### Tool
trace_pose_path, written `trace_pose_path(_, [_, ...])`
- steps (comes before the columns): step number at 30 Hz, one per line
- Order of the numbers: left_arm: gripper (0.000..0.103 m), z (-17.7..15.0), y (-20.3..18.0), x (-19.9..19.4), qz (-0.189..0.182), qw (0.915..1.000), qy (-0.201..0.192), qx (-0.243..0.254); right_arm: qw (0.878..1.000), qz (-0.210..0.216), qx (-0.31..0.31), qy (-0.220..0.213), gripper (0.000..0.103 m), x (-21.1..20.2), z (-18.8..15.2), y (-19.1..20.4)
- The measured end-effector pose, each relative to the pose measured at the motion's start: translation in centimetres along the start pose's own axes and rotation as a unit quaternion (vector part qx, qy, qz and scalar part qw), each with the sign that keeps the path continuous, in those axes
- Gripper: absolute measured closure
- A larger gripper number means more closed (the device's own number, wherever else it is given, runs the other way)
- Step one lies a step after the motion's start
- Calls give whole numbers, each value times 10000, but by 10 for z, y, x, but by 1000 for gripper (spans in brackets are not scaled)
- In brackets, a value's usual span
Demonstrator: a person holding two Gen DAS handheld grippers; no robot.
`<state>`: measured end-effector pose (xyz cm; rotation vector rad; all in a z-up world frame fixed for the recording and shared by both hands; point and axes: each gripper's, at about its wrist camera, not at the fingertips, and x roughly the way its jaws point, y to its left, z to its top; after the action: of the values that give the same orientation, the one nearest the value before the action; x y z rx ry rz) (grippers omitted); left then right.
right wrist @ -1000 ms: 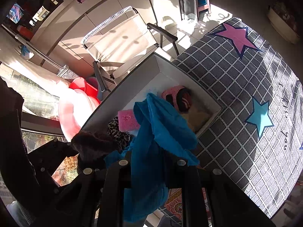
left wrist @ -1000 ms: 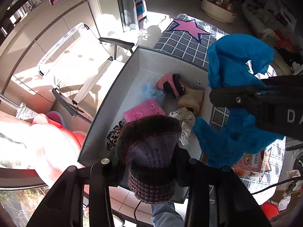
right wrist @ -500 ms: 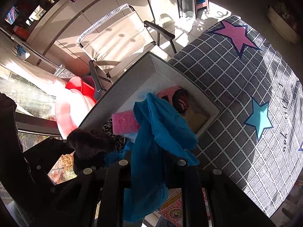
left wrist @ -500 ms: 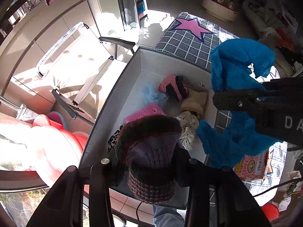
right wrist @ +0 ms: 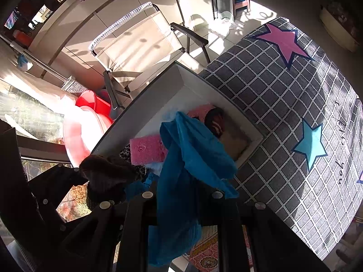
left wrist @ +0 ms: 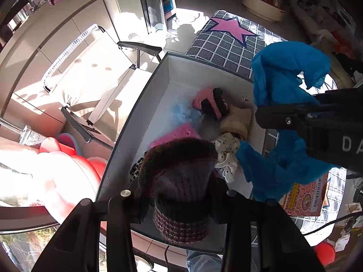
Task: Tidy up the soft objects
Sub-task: 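Lower the crocheted piece and blue cloth into the box with both tools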
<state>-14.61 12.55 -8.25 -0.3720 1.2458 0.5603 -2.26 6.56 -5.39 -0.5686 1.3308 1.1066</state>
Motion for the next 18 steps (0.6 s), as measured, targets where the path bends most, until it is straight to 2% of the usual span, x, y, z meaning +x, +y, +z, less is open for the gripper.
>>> trace_pose_path(14, [54,3,1,6,-4,10000,58,-58,10000,-50,17,81,85,7,4,-2])
trace_pose_path(17, [44,2,1,4,-14,10000,-33,-58,10000,-25,19,91,85,9,4,-2])
trace_pose_path(18, [38,2,1,3,-12,10000,-80,-56,10000,-26,18,95,85,9,4,-2])
